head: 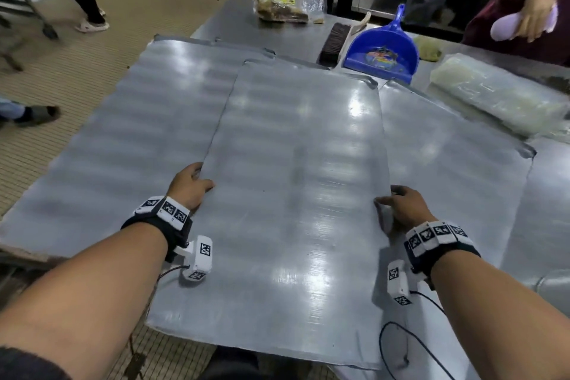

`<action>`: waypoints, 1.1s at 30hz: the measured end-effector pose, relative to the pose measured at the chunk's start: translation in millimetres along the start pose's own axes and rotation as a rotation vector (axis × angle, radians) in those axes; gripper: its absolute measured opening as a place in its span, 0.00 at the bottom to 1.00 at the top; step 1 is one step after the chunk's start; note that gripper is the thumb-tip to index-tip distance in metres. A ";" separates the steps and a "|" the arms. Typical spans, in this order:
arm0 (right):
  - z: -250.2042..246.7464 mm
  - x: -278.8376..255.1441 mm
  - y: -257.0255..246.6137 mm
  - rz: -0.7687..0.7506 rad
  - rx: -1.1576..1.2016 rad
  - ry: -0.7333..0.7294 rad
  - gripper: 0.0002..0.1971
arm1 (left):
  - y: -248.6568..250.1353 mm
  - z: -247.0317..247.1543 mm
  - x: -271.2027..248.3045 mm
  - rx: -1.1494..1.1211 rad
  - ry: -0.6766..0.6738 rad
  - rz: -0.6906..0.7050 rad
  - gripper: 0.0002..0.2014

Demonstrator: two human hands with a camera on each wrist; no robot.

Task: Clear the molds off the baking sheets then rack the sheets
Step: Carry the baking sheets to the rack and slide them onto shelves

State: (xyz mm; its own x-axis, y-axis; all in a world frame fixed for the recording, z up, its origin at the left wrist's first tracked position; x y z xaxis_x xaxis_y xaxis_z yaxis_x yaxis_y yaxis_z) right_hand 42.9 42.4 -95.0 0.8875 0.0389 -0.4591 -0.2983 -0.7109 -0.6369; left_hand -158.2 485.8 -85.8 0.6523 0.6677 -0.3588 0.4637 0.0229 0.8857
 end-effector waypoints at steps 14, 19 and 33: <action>8.0 -24.3 5.8 -0.050 0.060 0.094 0.28 | -9.3 -3.9 -0.4 -0.181 -0.038 0.008 0.25; 10.3 -42.3 7.9 -0.026 0.179 0.131 0.28 | -6.1 -2.6 -3.4 -0.213 -0.082 0.048 0.24; -47.9 -109.2 80.5 0.140 0.390 0.426 0.28 | 62.3 105.5 0.7 -0.194 -0.425 0.152 0.25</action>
State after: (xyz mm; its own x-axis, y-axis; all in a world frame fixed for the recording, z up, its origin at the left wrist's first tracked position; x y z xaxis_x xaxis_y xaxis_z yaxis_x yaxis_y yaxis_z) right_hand -61.2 -52.7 -66.5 0.8691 -0.3793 -0.3176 -0.4583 -0.3754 -0.8056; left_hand -65.6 409.2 -62.0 0.9096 0.3128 -0.2736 0.2500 0.1140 0.9615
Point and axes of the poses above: each hand's wrist, its own x-axis towards the middle knuckle, its own z-axis out of the palm, y = z × x, the point moved 5 cm from there along x, towards the middle knuckle, and after that the axes turned 8 degrees about -x, right-handed, at the moved point
